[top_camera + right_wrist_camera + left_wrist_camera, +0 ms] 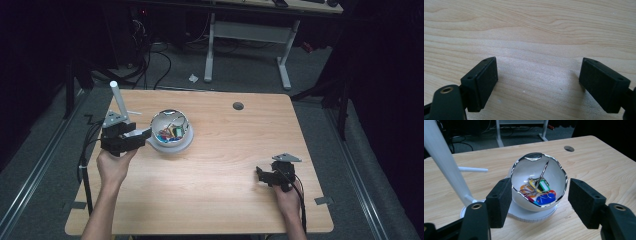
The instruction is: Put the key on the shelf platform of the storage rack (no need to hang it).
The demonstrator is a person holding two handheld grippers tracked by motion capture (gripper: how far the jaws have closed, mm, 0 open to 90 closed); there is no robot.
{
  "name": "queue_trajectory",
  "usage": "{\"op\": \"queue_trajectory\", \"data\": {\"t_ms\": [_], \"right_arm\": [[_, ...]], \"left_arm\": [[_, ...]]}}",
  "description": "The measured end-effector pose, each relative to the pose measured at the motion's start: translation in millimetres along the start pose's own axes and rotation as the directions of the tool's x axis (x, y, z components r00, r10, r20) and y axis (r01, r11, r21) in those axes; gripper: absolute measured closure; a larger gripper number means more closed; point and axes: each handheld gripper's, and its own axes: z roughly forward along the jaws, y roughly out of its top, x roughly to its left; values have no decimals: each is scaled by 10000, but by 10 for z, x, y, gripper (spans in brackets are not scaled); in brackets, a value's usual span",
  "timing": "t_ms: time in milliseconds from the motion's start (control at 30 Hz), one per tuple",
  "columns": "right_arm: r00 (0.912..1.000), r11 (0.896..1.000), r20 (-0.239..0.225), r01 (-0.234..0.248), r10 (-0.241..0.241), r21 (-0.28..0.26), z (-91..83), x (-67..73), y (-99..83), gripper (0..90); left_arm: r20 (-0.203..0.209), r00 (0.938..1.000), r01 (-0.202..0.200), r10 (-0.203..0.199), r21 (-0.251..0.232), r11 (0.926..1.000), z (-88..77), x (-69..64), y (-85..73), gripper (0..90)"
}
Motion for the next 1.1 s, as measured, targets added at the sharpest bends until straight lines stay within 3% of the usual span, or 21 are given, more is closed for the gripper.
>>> {"op": "queue_trajectory", "data": {"t_ms": [500,1100], "right_arm": [[10000,10000,1,0,0,-1,0,0,0,155],[10000,10000,-1,-2,2,9,-1,0,0,155]], "left_arm": [[114,9996,261,-258,-212,9994,-92,-25,-175,353],[408,9988,240,-257,417,9988,33,-169,-486,350]]}}
